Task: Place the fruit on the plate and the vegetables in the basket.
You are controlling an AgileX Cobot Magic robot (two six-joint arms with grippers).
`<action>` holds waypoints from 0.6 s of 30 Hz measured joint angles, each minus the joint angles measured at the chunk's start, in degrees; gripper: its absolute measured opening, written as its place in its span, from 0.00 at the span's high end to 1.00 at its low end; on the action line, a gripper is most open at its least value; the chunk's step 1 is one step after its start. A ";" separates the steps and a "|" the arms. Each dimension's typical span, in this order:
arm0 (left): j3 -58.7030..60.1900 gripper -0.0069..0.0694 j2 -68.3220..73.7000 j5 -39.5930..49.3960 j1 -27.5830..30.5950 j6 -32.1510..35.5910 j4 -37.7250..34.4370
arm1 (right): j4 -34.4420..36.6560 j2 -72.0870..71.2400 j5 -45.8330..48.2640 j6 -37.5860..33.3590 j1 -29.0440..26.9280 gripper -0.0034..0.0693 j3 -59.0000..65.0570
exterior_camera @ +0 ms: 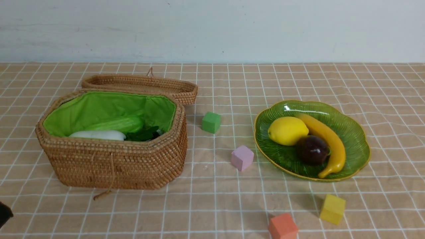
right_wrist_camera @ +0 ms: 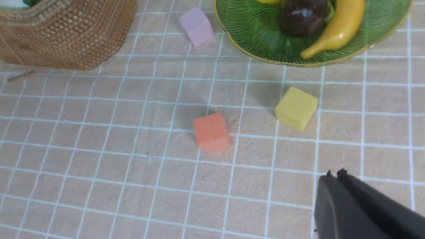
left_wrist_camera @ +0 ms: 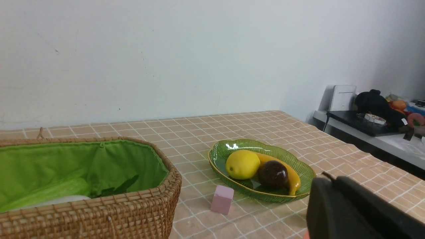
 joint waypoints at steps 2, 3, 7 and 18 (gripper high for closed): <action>1.00 0.93 -0.14 -0.07 0.00 -1.00 0.21 | -2.04 -7.14 0.31 3.61 0.00 0.95 3.20; 1.33 0.93 -0.22 -0.16 0.00 -1.36 0.25 | -2.92 -9.93 0.37 5.26 0.00 0.95 4.36; 2.29 0.93 -0.27 0.30 0.00 -1.73 0.28 | -5.86 -19.54 0.40 11.47 0.00 0.95 8.51; 2.42 0.93 -0.27 1.99 0.00 -1.73 0.46 | -6.48 -28.87 -7.78 16.39 0.00 0.91 15.28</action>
